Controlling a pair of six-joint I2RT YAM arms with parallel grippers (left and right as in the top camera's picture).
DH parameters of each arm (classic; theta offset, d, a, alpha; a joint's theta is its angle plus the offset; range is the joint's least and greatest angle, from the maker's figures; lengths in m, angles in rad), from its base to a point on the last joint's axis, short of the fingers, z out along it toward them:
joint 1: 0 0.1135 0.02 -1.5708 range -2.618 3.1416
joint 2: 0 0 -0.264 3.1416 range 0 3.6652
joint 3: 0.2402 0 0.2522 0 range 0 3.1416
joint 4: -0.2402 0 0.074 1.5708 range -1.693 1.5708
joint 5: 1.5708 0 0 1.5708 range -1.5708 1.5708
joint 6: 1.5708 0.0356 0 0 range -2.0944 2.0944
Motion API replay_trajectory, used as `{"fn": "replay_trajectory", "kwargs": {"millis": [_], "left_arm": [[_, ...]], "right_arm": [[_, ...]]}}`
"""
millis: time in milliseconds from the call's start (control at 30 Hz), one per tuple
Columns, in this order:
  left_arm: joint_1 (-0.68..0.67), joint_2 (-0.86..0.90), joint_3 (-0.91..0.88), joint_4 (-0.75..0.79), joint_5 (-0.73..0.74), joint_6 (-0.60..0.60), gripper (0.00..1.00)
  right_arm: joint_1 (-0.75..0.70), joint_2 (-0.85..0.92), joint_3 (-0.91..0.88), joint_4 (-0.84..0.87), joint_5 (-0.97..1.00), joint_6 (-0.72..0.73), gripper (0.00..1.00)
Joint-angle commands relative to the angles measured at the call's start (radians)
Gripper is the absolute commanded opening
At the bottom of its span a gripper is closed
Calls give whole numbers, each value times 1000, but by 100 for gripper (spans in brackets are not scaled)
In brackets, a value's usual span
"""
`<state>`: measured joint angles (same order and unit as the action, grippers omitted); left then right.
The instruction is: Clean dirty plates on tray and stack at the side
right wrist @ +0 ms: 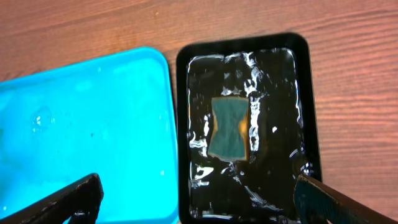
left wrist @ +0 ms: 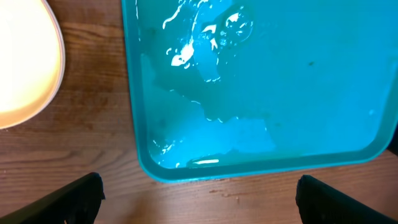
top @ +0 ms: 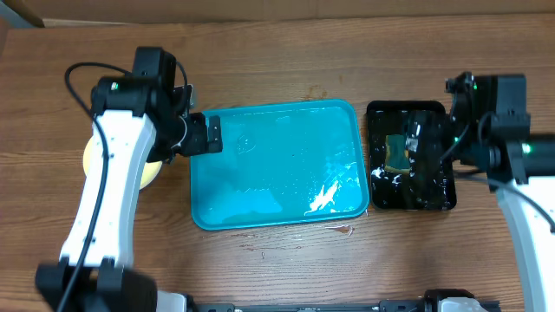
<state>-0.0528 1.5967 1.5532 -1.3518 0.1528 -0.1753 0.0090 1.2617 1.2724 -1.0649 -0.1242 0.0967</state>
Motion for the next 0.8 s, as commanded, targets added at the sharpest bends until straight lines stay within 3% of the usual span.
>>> {"fn": "replay_trajectory", "kwargs": {"millis": [0,267,400,767], "left_arm": [[-10,-201,-93,51,-5,42,100],[-10,-663,-373,234,-7,101,100],[-10,-848,-453,257,-6,101,100],[-10,-936,-464,249,-6,101,100]], "right_arm": [[1,-109,-106,24,-1,12,100],[1,-436,-350,165,0,12,100],[1,-538,-389,170,3,11,100],[1,-547,-389,101,2,11,100]]}}
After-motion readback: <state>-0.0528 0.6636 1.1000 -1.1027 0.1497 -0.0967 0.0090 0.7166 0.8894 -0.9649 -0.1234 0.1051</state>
